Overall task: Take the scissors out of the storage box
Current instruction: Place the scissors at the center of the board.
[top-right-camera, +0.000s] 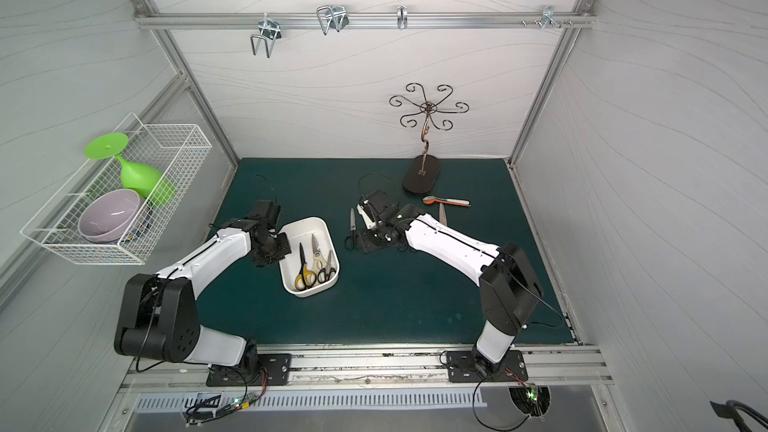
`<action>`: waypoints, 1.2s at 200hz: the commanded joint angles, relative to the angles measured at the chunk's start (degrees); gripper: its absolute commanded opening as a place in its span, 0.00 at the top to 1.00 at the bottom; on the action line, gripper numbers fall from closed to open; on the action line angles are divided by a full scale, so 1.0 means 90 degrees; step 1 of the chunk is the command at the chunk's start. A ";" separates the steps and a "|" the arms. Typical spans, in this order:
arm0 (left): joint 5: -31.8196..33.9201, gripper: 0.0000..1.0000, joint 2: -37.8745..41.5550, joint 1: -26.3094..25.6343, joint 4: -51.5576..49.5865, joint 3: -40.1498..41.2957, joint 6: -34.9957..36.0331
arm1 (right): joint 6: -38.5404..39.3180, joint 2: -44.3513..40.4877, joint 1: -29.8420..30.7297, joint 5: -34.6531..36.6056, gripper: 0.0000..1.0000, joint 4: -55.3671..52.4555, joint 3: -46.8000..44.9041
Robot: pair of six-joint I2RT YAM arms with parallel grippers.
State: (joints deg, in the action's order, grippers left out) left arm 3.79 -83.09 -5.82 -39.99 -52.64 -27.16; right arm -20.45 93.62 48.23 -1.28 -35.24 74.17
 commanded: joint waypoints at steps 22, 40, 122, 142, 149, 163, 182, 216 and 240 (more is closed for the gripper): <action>-0.0082 1.00 0.0093 0.0061 0.0170 -0.0206 0.0054 | 0.0001 -0.1124 -0.0215 0.0348 1.00 -0.0929 -0.1185; -0.0080 1.00 0.0150 0.0061 0.0205 -0.0193 0.0040 | -0.0203 -0.1418 -0.0269 0.0502 1.00 -0.1203 -0.1609; -0.0053 1.00 0.0218 0.0061 0.0195 -0.0172 0.0039 | -0.0629 -0.1852 -0.1177 0.0298 1.00 -0.1731 -0.2674; -0.0005 1.00 0.0243 0.0061 0.0200 -0.0166 0.0049 | -0.0614 -0.1791 -0.1312 0.0371 1.00 -0.1816 -0.2803; 0.0006 1.00 0.0248 0.0061 0.0202 -0.0164 0.0041 | -0.0573 -0.1799 -0.1375 0.0412 1.00 -0.1798 -0.2825; 0.0018 1.00 0.0247 0.0061 0.0204 -0.0166 0.0039 | -0.0501 -0.1788 -0.1535 0.0380 1.00 -0.1770 -0.2870; 0.0022 1.00 0.0248 0.0062 0.0198 -0.0157 0.0039 | -0.0268 -0.1774 -0.1686 0.0117 1.00 -0.1649 -0.2937; 0.0067 1.00 0.0277 0.0066 0.0190 -0.0151 0.0039 | -0.0165 -0.1486 -0.1779 0.0082 1.00 -0.1764 -0.2953; 0.0105 1.00 0.0306 0.0061 0.0176 -0.0147 0.0049 | -0.0246 -0.1128 -0.1794 0.0057 1.00 -0.1852 -0.2906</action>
State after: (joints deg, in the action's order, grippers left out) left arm 2.83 -81.95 -5.61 -40.01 -52.64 -27.14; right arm -22.70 80.79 32.47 0.16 -49.19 48.03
